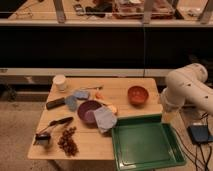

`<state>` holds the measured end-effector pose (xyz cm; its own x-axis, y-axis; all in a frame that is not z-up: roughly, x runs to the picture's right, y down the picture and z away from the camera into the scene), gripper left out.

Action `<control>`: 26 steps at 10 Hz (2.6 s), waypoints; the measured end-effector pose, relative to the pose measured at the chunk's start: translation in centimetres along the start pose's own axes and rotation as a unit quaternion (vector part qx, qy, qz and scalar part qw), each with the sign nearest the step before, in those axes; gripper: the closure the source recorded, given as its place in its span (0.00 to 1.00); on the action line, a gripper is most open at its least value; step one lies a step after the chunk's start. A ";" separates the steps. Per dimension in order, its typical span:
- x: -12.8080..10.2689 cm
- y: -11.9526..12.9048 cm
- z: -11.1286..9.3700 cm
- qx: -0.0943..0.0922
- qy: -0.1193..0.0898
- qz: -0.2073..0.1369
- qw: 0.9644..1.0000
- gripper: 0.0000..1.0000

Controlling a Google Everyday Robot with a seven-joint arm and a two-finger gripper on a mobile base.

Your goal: Wipe table surface with sponge

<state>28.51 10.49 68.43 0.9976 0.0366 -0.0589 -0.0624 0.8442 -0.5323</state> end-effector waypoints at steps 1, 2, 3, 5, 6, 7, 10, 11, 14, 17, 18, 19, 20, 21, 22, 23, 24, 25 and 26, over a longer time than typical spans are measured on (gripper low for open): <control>0.0 0.0 0.0 0.000 0.000 0.000 1.000 0.35; 0.0 0.0 0.0 0.000 0.000 0.000 1.000 0.35; -0.1 -0.2 -0.1 0.002 -0.005 0.000 1.000 0.35; -1.1 -1.5 -1.2 0.012 -0.030 0.000 0.999 0.35; -2.6 -3.6 -2.9 0.026 -0.055 -0.001 0.998 0.35; -3.9 -5.3 -4.5 0.037 -0.073 -0.003 0.997 0.35; -10.6 -10.5 -12.3 0.090 -0.159 -0.013 0.983 0.35; -12.7 -11.4 -13.9 0.101 -0.183 -0.019 0.978 0.35; -15.5 -12.3 -15.8 0.110 -0.215 -0.031 0.970 0.35; -15.7 -12.3 -15.8 0.110 -0.216 -0.032 0.970 0.35; -15.5 -12.3 -15.8 0.110 -0.216 -0.031 0.970 0.35; -15.5 -12.2 -15.8 0.111 -0.216 -0.030 0.970 0.35; -15.8 -12.1 -15.8 0.112 -0.221 -0.034 0.968 0.35; -16.3 -11.8 -16.1 0.117 -0.232 -0.047 0.964 0.35; -16.9 -11.5 -16.2 0.122 -0.239 -0.055 0.962 0.35; -18.8 -11.2 -16.4 0.128 -0.248 -0.069 0.958 0.35; -20.9 -10.7 -16.4 0.135 -0.254 -0.080 0.954 0.35; -22.8 -10.4 -16.3 0.139 -0.258 -0.088 0.952 0.35; -25.9 -10.0 -16.1 0.144 -0.262 -0.102 0.949 0.35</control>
<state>2.77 -7.53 61.66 0.8704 0.0534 0.4894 0.0694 0.9709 -0.2294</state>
